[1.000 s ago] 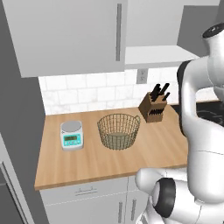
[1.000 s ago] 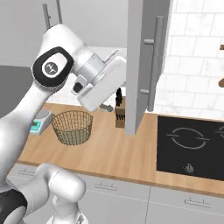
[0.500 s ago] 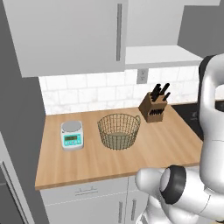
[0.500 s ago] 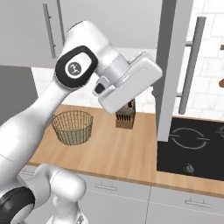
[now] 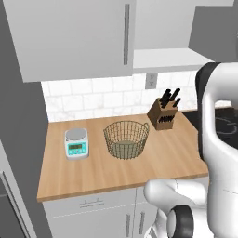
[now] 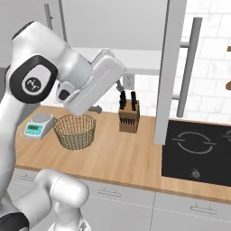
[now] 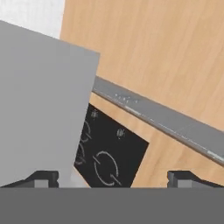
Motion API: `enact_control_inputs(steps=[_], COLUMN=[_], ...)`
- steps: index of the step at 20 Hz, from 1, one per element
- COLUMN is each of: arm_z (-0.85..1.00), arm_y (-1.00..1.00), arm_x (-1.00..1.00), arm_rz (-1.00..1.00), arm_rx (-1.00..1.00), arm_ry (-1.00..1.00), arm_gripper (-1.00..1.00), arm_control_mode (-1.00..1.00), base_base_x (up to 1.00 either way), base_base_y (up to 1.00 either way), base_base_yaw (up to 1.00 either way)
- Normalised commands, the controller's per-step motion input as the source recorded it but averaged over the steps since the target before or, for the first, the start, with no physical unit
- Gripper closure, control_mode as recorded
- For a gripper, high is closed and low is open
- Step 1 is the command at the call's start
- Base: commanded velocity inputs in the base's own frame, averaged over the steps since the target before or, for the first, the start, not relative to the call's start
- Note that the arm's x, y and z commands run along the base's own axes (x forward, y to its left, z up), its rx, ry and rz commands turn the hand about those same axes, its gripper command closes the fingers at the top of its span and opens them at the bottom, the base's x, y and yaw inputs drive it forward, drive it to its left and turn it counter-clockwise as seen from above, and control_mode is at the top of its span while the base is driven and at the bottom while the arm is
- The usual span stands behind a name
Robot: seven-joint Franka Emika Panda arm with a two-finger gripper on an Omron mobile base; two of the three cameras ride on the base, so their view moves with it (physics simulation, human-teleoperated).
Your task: Open the cabinet, pick up the bread from the cabinet and place it in the basket. Then move the basket to the dining counter.
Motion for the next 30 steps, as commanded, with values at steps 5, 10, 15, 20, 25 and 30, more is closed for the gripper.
enact_control_inputs(steps=[5,10,15,20,25,30], arm_z=[0.41,0.41,0.17,0.0,-0.02,-0.03], arm_y=[0.67,0.35,0.22,0.42,0.56,0.78], arm_x=[-0.3,-0.15,-0.12,0.0,0.18,0.49], arm_rz=[0.67,0.75,0.75,0.65,0.53,0.21], arm_rx=[-0.1,-0.18,-0.28,-0.32,-0.39,-0.36], arm_ry=[0.12,0.2,0.25,0.06,0.0,-0.04], arm_gripper=[-1.0,-1.0,-1.0,-1.0,-1.0,-1.0], arm_control_mode=[-1.0,-1.0,-1.0,-1.0,-1.0,-1.0], base_base_x=[0.0,0.0,0.0,0.0,0.0,0.0], base_base_y=[0.0,0.0,0.0,0.0,0.0,0.0], base_base_yaw=[0.0,0.0,0.0,0.0,0.0,0.0])
